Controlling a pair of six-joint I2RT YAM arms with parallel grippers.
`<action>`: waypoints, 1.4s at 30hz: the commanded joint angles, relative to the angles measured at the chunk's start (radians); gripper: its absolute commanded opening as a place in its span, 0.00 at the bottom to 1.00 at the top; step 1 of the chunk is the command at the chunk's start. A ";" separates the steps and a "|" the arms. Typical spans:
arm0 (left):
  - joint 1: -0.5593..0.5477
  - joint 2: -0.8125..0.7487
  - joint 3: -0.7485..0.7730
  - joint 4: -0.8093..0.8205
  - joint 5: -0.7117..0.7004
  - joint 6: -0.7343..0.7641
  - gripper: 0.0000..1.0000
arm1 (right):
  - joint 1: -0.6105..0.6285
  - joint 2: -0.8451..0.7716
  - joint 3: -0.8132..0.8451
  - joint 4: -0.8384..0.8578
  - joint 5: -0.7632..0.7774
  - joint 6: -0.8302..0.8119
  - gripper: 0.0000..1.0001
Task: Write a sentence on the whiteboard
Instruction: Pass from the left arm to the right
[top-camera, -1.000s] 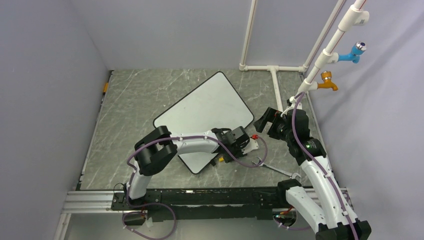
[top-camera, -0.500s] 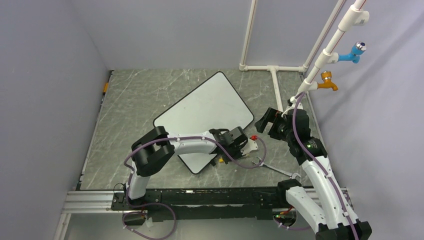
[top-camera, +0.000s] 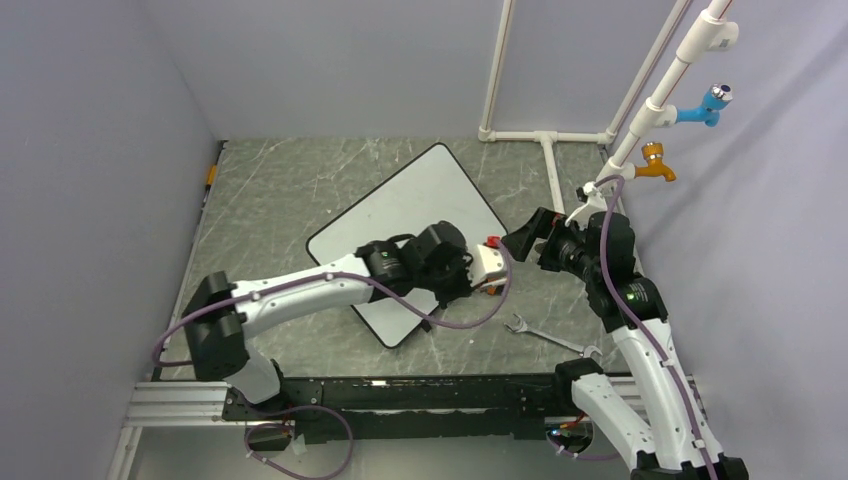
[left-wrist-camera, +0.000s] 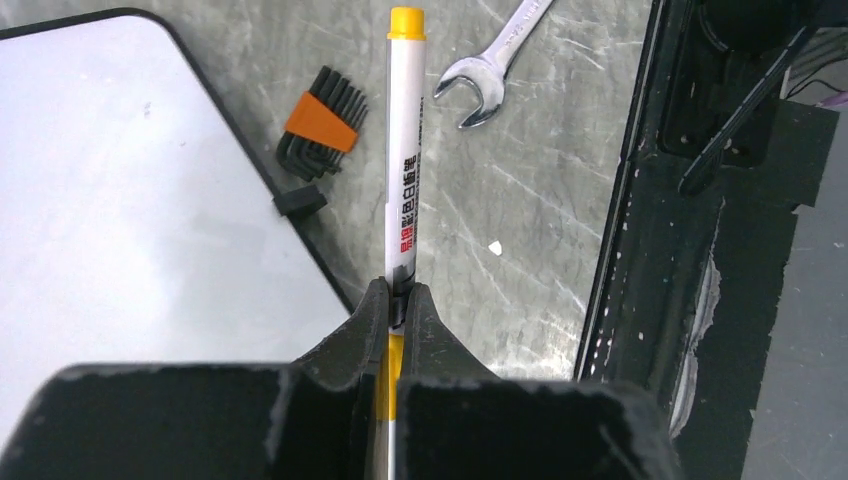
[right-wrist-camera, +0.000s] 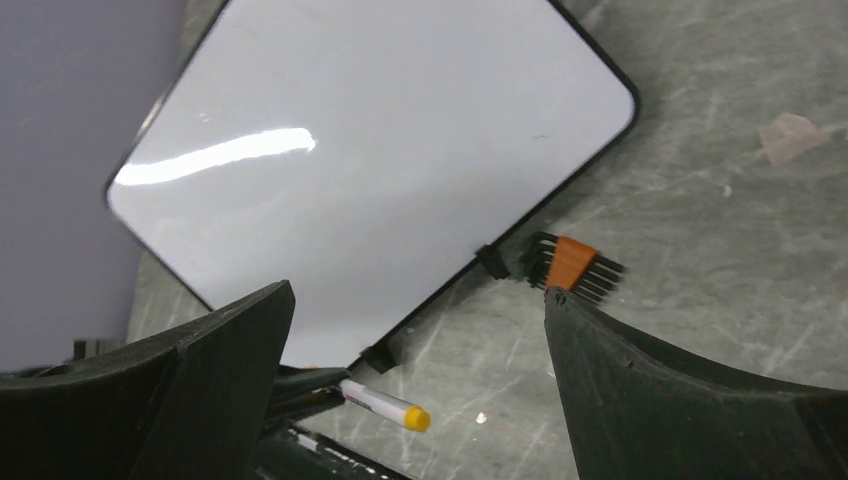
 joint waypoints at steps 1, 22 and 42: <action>0.050 -0.121 -0.053 0.015 0.061 0.013 0.00 | 0.002 -0.008 0.062 0.068 -0.169 0.007 1.00; 0.127 -0.305 -0.070 -0.003 0.129 0.059 0.00 | 0.070 0.109 -0.084 0.465 -0.702 0.131 0.75; 0.126 -0.277 -0.013 -0.033 0.180 0.091 0.00 | 0.232 0.210 -0.072 0.454 -0.613 0.077 0.09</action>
